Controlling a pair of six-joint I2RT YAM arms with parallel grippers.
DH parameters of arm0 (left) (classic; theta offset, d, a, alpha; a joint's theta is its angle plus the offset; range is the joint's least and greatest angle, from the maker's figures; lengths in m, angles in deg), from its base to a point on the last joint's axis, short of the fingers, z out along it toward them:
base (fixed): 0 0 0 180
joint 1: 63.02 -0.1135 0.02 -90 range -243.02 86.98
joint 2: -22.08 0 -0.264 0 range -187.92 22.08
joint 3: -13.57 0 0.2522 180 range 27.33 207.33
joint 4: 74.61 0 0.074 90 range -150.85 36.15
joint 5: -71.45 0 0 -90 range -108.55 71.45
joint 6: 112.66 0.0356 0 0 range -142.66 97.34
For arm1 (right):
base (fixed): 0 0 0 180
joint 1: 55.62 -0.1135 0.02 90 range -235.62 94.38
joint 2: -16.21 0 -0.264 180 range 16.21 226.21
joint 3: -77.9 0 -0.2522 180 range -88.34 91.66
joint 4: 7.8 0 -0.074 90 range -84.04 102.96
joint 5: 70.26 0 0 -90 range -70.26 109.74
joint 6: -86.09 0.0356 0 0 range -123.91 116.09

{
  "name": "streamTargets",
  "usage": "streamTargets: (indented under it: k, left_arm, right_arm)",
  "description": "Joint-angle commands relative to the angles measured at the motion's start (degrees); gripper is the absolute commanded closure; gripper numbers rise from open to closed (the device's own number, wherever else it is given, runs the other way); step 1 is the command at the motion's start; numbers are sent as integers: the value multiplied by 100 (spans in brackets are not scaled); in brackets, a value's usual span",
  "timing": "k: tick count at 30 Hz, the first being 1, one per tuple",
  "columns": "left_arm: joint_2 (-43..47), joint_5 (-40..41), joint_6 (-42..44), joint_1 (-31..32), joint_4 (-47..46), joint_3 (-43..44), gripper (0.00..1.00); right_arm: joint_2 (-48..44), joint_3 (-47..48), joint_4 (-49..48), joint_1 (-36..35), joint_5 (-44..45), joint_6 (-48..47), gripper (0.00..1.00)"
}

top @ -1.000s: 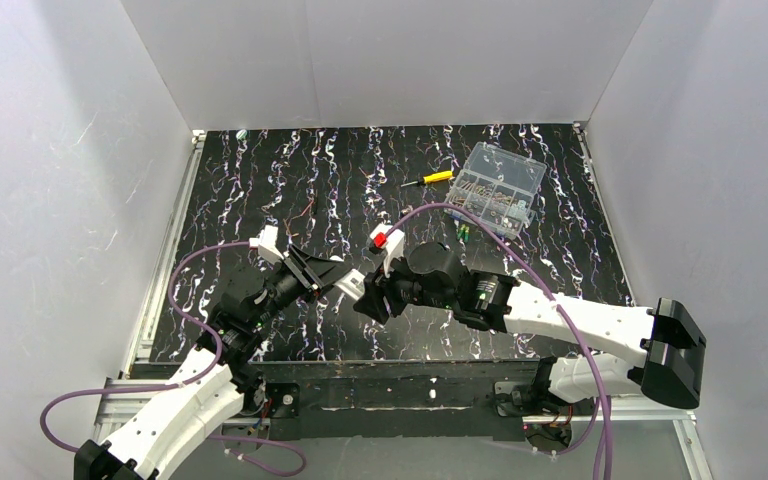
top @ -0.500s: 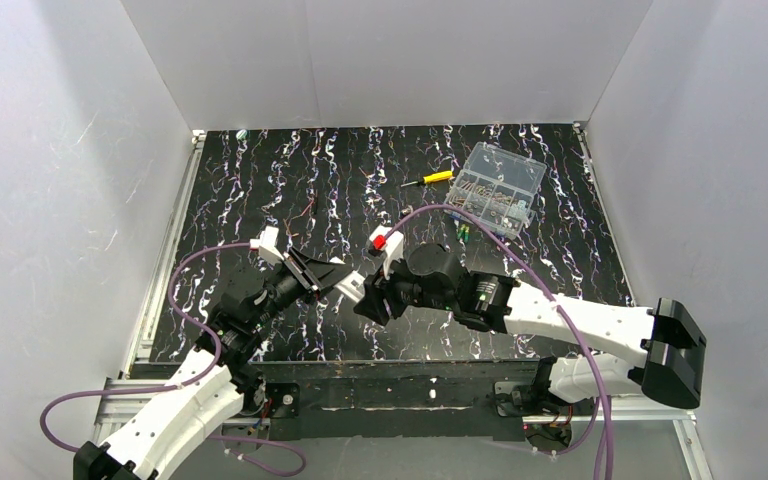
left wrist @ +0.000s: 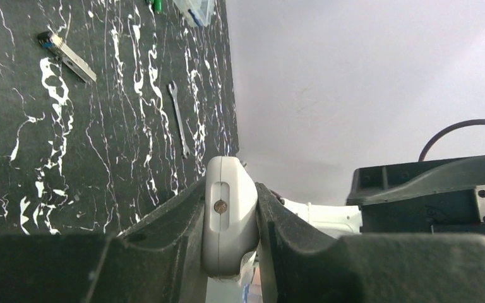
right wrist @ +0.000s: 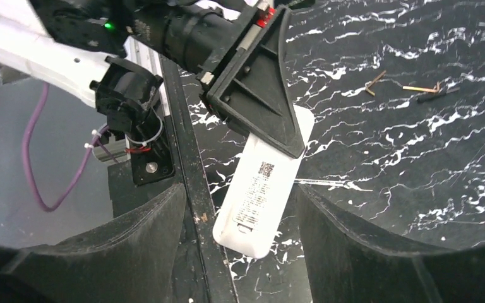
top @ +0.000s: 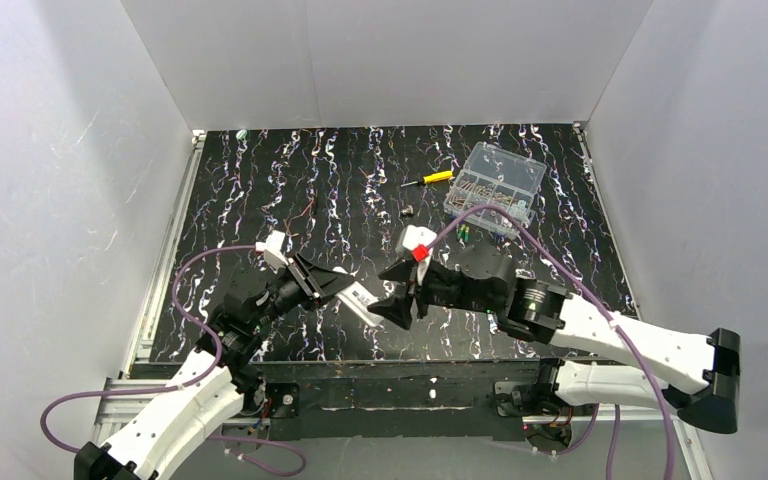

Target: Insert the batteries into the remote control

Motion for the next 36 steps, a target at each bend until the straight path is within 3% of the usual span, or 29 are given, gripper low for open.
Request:
streamTargets:
  k: [1, 4, 11, 17, 20, 28, 36]
  left_arm:
    - [13, -716, 139, 6, -391, -7, 100]
    - [-61, -970, 32, 6, -766, -104, 100]
    - [584, -361, 320, 6, 1138, 108, 100]
    - [924, -339, 550, 6, 1501, 120, 100]
    - [754, -619, 468, 6, 1020, -9, 100]
    - [76, -944, -100, 6, -1400, -479, 100]
    - [-51, -1302, -183, 6, -1914, -375, 100]
  right_arm:
    - [-441, -133, 365, -39, -466, -1006, 27]
    - [-633, -161, 846, -39, -763, -1666, 27]
    - [-1025, -419, 1194, -45, -605, -2094, 27]
    - [-1263, -782, 996, -46, -536, -2480, 27]
    - [-1276, -777, 1192, -40, -646, -2803, 29]
    - [-1391, -722, 1359, -39, -1590, -3408, 35]
    - [-1210, -486, 1284, -31, -2139, -4033, 45]
